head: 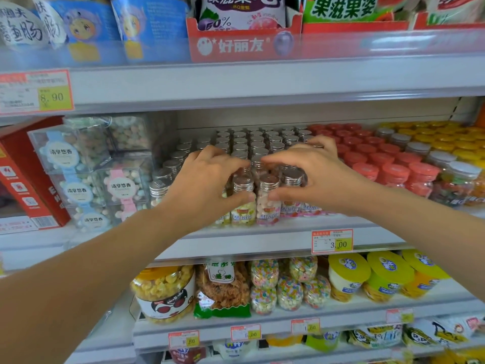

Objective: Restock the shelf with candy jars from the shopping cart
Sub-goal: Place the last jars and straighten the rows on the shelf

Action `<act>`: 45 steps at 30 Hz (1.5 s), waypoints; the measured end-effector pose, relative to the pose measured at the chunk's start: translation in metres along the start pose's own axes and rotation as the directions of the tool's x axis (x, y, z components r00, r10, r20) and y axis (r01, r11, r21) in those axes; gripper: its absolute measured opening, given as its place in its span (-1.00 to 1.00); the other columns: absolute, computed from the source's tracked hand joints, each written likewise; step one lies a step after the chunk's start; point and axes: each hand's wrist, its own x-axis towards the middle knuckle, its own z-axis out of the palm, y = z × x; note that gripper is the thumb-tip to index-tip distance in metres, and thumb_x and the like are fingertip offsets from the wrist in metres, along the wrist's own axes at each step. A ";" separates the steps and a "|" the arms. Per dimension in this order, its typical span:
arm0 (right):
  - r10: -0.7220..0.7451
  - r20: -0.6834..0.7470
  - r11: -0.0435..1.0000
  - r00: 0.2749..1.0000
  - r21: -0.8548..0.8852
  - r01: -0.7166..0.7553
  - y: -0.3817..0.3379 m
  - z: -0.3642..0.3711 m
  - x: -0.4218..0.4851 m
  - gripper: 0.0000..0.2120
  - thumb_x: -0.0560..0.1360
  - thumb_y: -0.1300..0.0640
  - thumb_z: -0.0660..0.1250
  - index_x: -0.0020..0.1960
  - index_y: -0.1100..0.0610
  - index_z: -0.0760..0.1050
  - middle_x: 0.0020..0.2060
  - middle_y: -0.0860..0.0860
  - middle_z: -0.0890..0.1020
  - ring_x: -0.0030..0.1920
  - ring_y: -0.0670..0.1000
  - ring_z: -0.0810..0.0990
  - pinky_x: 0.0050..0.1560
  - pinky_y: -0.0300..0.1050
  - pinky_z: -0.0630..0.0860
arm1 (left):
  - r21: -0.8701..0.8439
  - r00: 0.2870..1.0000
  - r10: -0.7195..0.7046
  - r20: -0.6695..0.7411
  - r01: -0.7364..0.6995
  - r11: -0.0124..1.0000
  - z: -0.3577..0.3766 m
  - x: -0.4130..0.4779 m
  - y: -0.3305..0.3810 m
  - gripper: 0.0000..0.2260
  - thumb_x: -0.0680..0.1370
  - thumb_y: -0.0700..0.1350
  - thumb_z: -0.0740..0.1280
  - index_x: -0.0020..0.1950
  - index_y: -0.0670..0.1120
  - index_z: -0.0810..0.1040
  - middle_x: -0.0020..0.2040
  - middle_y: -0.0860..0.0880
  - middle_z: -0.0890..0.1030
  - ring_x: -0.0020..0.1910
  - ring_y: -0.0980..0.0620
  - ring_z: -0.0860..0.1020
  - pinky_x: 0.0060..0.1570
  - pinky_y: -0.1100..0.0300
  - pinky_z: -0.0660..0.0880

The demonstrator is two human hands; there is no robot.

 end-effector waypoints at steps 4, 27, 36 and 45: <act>0.043 -0.118 0.985 0.992 -0.159 -0.061 0.019 -0.008 -0.011 -0.51 0.40 -0.28 0.33 0.27 -0.12 0.52 0.15 -0.10 0.60 0.26 -0.08 0.44 0.32 -0.06 -0.04 | 0.020 0.993 0.072 -0.098 -0.071 0.997 0.003 0.006 0.013 -0.54 0.51 0.16 0.32 0.39 0.06 0.46 0.23 0.04 0.59 0.34 -0.05 0.36 0.27 0.02 0.20; -0.012 -0.140 0.986 0.990 -0.164 -0.011 0.025 -0.011 -0.025 -0.49 0.43 -0.31 0.28 0.31 -0.13 0.49 0.12 -0.18 0.55 0.28 -0.11 0.36 0.24 -0.09 -0.07 | -0.047 0.995 0.022 -0.098 -0.027 0.999 0.019 0.013 0.033 -0.58 0.51 0.12 0.35 0.34 0.07 0.48 0.17 0.04 0.59 0.34 -0.06 0.31 0.23 0.07 0.13; 0.058 -0.100 0.972 0.993 -0.220 -0.079 0.041 -0.015 -0.034 -0.67 0.48 -0.13 0.37 0.22 -0.10 0.55 0.07 -0.10 0.57 0.28 -0.09 0.35 0.26 -0.03 -0.08 | -0.015 0.991 0.051 -0.124 -0.053 0.998 0.028 0.028 0.059 -0.65 0.53 0.11 0.32 0.30 0.10 0.52 0.16 0.07 0.63 0.30 -0.07 0.34 0.22 0.06 0.11; 0.057 -0.106 0.971 0.993 -0.224 -0.079 0.042 -0.021 -0.039 -0.68 0.46 -0.17 0.36 0.16 -0.11 0.59 -0.04 -0.14 0.53 0.24 -0.12 0.34 0.27 -0.06 -0.11 | -0.087 0.993 -0.004 -0.118 -0.006 0.996 0.032 0.031 0.059 -0.70 0.52 0.09 0.35 0.24 0.13 0.56 0.12 0.10 0.63 0.31 -0.03 0.33 0.16 0.14 0.06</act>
